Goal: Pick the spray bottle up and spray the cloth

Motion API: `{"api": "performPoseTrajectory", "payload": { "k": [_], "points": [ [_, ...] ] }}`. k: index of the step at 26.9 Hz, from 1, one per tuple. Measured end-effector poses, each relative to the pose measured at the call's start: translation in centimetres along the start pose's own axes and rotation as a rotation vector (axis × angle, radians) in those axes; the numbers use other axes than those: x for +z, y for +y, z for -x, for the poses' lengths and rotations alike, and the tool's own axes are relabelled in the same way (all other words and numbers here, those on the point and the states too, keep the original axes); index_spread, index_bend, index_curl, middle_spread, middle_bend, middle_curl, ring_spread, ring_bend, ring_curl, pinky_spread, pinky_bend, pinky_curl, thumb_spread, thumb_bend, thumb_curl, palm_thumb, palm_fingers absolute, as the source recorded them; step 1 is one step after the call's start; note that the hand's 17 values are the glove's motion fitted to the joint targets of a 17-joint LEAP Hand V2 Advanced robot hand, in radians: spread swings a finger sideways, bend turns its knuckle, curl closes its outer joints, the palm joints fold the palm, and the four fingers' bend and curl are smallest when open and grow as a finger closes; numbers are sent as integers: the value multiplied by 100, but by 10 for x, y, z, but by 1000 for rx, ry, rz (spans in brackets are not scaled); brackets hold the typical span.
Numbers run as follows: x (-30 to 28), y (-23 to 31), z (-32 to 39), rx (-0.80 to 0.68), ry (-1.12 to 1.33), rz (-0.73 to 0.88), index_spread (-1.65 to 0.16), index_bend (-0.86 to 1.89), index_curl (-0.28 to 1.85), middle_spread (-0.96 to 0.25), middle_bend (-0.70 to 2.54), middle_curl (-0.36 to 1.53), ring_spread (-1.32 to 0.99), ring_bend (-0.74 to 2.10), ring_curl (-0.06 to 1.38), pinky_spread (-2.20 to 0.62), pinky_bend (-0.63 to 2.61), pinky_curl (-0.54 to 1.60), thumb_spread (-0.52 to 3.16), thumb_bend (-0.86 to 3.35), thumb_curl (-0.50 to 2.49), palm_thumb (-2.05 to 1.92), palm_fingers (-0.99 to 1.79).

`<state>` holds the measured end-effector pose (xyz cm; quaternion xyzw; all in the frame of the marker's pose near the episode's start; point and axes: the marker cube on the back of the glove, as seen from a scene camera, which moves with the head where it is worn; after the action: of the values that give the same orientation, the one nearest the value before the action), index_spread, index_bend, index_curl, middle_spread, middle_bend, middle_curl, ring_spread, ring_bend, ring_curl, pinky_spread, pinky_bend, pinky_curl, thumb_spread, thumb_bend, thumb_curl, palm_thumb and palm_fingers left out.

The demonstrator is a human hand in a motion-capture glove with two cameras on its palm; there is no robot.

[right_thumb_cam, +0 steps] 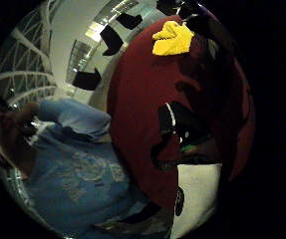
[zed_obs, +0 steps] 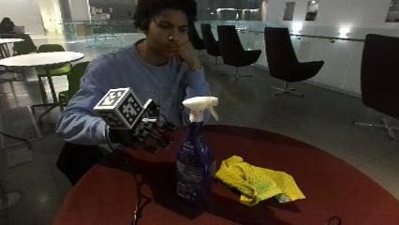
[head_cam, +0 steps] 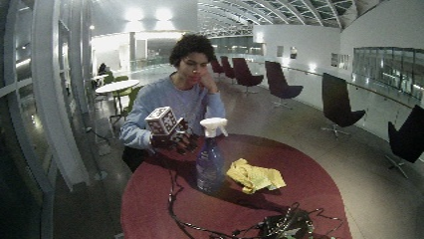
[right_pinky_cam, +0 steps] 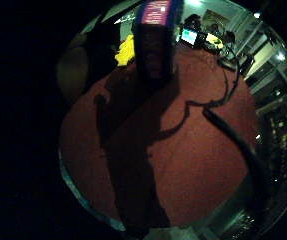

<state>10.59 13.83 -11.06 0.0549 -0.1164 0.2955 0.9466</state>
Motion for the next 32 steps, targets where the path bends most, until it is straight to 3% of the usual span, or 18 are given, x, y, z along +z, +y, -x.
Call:
{"api": "performPoseTrajectory", "payload": {
  "k": [4, 9, 21, 32],
  "points": [
    [-8, -6, -13, 106, -263, -8, -38, 13, 26, -3, 23, 36, 2, 30, 32, 21, 26, 33, 113, 5, 40, 73, 63],
    [-15, -12, -28, 206, -405, -61, -37, 12, 26, -1, 21, 36, 3, 30, 32, 21, 29, 34, 114, 1, 39, 72, 62],
    [-2, -54, -52, 364, -457, -176, -37, 7, 22, 0, 21, 38, 4, 37, 34, 21, 34, 36, 112, -1, 40, 76, 60],
    [16, -99, -60, 391, -501, -279, -36, 5, 17, 1, 24, 39, 4, 43, 36, 20, 42, 38, 107, -2, 40, 79, 56]
  ]
}}
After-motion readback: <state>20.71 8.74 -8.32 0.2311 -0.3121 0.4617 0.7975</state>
